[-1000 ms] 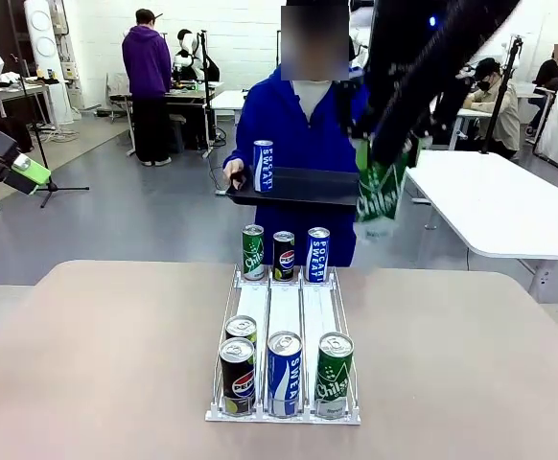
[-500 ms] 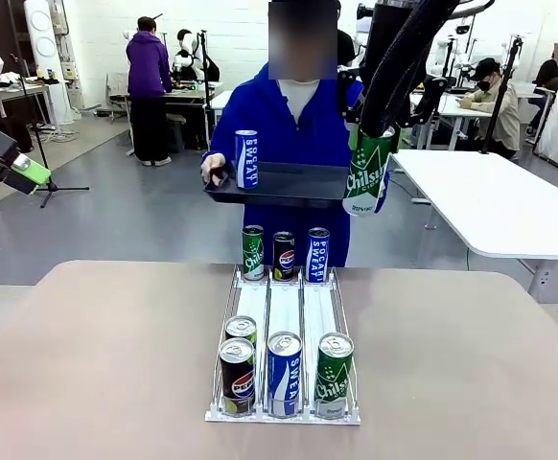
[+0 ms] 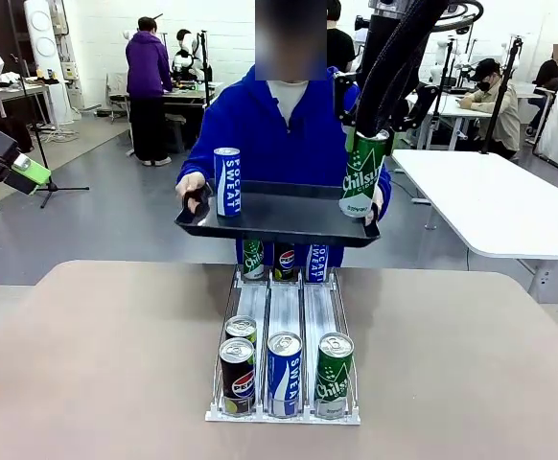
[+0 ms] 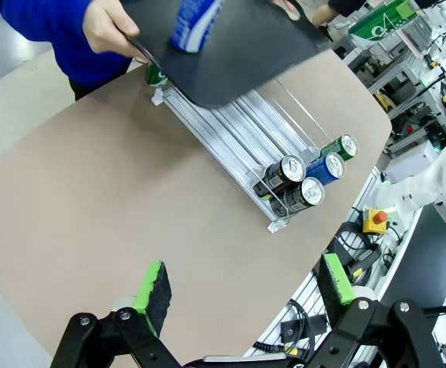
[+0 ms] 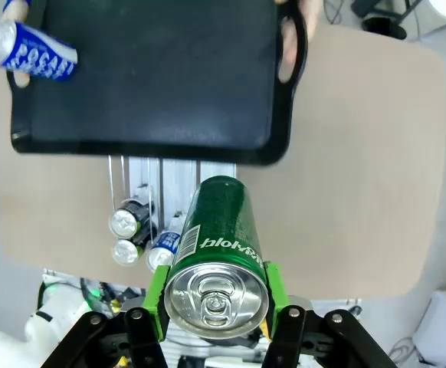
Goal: Retrieve and hand over the desired beverage to the person.
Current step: Pick up another can of the same type that the person held from the Automatic Can Dispenser, then place the picked can on the Handle tray extended by the person.
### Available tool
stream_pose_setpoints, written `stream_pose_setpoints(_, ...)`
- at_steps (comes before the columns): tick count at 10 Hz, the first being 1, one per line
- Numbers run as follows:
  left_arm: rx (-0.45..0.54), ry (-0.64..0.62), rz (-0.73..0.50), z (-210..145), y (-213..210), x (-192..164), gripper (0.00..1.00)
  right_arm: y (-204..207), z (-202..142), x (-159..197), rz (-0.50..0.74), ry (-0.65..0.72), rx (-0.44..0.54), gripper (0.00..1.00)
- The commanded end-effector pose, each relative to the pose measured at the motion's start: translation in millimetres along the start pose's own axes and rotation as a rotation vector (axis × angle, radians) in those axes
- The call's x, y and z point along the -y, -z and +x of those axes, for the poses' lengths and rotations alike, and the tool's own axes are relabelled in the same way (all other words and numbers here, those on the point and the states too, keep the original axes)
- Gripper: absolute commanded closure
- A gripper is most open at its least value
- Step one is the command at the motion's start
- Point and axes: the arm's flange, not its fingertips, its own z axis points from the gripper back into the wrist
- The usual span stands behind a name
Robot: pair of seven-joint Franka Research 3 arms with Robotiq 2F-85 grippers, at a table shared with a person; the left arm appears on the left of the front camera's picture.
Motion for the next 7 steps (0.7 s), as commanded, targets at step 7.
stream_pose_setpoints(7, 0.003, 0.008, -0.008, -1.3, -0.5, -0.4, 0.00, -3.1, -6.9, 2.7, -0.008, 0.004, 0.011, 1.00)
